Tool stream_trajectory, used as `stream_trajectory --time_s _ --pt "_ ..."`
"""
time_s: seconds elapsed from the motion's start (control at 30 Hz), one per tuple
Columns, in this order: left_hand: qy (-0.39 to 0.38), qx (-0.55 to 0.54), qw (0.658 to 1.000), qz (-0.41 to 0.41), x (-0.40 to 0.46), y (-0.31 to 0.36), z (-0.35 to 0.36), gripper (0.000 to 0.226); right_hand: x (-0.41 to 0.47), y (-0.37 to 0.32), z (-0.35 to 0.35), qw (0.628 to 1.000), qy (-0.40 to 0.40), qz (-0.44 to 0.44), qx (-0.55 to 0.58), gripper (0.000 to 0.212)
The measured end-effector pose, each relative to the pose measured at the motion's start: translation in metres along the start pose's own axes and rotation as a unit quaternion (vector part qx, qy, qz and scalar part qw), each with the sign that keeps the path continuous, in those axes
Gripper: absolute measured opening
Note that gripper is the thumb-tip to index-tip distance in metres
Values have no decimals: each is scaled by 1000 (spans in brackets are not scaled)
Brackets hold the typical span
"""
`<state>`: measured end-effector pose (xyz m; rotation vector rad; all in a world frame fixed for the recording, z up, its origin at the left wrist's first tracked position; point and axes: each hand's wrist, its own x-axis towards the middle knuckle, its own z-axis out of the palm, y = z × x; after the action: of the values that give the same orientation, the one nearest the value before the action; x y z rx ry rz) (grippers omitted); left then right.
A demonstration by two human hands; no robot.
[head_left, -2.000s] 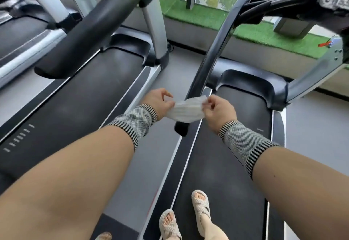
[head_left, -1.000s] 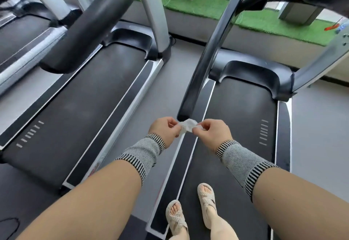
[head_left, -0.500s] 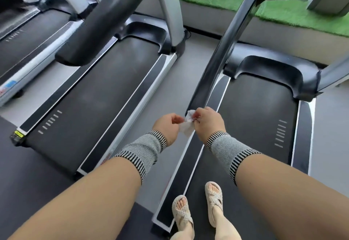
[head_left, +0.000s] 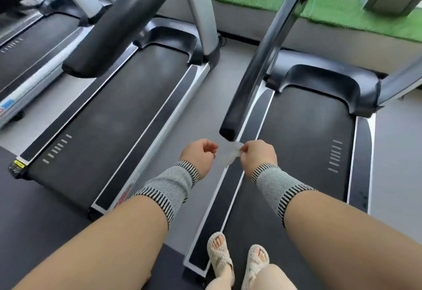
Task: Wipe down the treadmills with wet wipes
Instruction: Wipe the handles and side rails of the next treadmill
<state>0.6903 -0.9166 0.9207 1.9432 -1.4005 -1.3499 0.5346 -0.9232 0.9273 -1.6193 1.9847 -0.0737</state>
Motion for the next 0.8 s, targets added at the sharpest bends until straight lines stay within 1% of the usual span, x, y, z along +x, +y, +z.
stream_trajectory --time_s 0.03,0.1,0.2,0.27,0.33,0.43,0.5,0.57,0.67,0.73,0.8 --pt "-7 6 1000 -5 -2 -4 4 31 -6 9 1 999 -7 14 31 28" --pt "-31 4 999 -10 -7 -6 16 26 -15 24 2 994 5 14 112 22" --pt "-65 -4 998 -8 -10 6 37 14 -19 39 -9 975 9 14 222 15" --pt "-80 -13 997 -2 -12 19 55 9 -22 51 -16 960 -9 13 278 14" --pt "-86 -23 996 7 -15 33 76 8 -30 66 -23 946 -20 6 325 15" --pt "-96 -28 995 13 -20 45 109 18 -40 99 -32 938 -25 -1 346 15" --pt "-103 -24 994 25 -23 51 129 15 -42 121 -38 931 -13 19 363 11" --pt "-101 -20 994 27 -24 54 147 14 -43 141 -42 924 15 47 379 15" --pt "-108 -21 994 23 -31 64 175 5 -51 171 -41 919 39 82 384 15" --pt "-121 -5 992 32 -36 71 193 8 -59 191 -37 905 35 104 410 13" --pt "-140 35 988 61 -36 72 209 16 -65 208 -32 886 29 119 447 11"
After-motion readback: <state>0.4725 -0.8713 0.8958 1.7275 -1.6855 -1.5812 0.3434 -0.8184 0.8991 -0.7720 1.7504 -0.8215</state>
